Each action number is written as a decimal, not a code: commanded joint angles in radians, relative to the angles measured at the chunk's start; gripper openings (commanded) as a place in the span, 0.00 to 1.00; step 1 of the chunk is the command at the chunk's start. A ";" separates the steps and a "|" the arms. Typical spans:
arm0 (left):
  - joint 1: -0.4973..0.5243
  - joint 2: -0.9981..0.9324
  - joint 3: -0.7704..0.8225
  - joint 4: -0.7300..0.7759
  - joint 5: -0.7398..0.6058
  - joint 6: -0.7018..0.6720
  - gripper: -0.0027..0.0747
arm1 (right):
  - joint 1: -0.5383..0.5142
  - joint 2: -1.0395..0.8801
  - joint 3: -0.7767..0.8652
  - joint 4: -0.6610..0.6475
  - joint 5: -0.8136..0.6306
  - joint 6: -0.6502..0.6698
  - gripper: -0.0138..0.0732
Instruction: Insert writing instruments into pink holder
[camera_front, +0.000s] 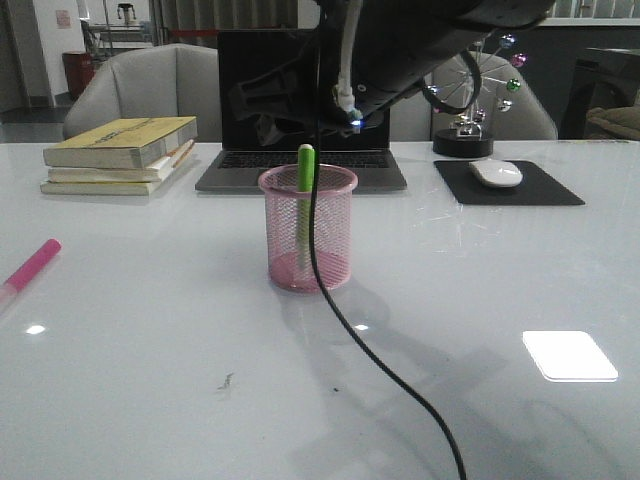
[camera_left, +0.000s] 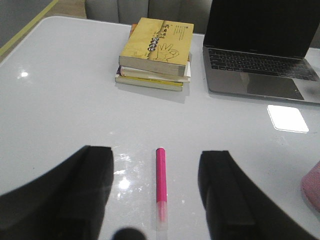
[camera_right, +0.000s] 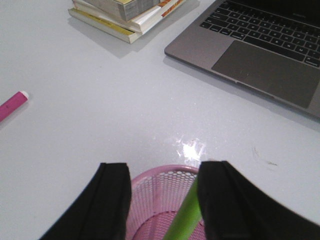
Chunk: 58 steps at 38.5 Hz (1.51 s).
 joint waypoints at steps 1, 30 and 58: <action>-0.002 -0.004 -0.036 -0.003 -0.088 -0.010 0.61 | -0.020 -0.117 -0.027 -0.026 0.002 -0.012 0.66; -0.002 -0.004 -0.036 0.088 -0.088 -0.003 0.61 | -0.528 -0.690 -0.004 -0.150 0.616 -0.011 0.66; -0.002 -0.004 -0.038 0.086 -0.168 -0.003 0.61 | -0.608 -1.180 0.594 -0.150 0.579 -0.010 0.66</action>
